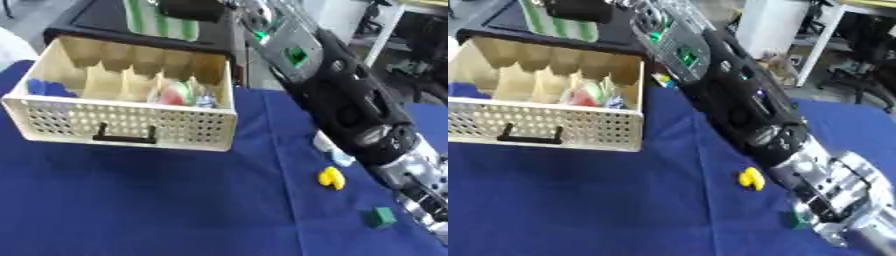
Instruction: Pick up objects from table and place into drawer.
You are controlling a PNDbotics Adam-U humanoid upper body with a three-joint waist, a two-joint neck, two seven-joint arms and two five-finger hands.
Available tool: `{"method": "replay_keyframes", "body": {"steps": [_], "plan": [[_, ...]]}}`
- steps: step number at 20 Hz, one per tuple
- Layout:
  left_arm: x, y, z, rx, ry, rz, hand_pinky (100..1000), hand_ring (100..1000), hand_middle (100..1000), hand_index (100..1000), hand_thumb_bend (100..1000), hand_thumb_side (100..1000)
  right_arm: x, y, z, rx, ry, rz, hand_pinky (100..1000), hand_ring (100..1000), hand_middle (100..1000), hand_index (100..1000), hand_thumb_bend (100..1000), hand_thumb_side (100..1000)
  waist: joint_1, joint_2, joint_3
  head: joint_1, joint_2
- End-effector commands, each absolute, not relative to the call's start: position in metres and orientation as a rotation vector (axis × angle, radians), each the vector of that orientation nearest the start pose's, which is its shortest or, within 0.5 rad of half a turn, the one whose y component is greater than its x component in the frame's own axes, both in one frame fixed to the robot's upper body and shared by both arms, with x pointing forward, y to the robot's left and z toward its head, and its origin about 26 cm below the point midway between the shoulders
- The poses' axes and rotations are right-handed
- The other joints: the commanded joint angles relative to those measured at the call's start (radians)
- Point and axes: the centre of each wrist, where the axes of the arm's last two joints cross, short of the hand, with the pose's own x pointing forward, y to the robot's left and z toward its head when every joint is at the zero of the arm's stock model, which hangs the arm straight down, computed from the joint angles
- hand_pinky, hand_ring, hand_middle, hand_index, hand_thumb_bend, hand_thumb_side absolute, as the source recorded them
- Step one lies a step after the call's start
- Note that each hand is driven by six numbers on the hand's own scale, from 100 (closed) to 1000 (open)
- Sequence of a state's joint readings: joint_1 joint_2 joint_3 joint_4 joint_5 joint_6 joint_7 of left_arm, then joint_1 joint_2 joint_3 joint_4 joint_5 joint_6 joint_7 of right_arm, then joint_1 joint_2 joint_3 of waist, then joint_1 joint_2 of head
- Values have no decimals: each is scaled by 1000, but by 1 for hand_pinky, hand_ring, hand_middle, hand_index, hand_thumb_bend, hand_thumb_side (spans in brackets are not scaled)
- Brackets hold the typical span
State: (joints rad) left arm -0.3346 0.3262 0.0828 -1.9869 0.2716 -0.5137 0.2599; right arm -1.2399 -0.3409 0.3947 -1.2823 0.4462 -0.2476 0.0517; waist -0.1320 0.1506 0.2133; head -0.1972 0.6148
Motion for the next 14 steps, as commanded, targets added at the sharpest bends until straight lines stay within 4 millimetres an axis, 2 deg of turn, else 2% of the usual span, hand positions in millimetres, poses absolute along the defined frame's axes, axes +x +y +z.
{"method": "replay_keyframes", "body": {"steps": [1, 4, 5, 7, 9, 14], "plan": [[302, 278, 225, 105, 3430, -195, 577, 776, 719, 888, 295, 1000, 419, -103, 358, 597, 2910, -1549, 807, 859, 677, 526, 161, 723, 7, -18, 2, -3, 3], [302, 278, 225, 108, 3430, -197, 578, 776, 719, 888, 294, 1000, 421, -102, 356, 578, 2921, -1563, 809, 860, 675, 524, 188, 730, 6, -18, 3, -3, 3], [302, 278, 225, 109, 3430, -197, 577, 776, 719, 888, 293, 1000, 421, -101, 355, 574, 2923, -1567, 810, 862, 677, 525, 268, 755, 6, -18, 3, -3, 3], [303, 278, 226, 110, 3429, -198, 577, 776, 719, 888, 293, 1000, 422, -101, 353, 569, 2922, -1581, 811, 862, 677, 524, 304, 772, 5, -17, 4, -3, 1], [303, 278, 226, 111, 3429, -198, 577, 776, 719, 888, 293, 1000, 423, -101, 352, 565, 2924, -1588, 811, 862, 677, 524, 304, 772, 4, -16, 4, -3, 1], [303, 277, 226, 113, 3429, -197, 577, 776, 719, 888, 292, 1000, 426, -102, 348, 554, 2927, -1601, 820, 867, 679, 524, 385, 790, 1, -14, 7, -4, 0]]}}
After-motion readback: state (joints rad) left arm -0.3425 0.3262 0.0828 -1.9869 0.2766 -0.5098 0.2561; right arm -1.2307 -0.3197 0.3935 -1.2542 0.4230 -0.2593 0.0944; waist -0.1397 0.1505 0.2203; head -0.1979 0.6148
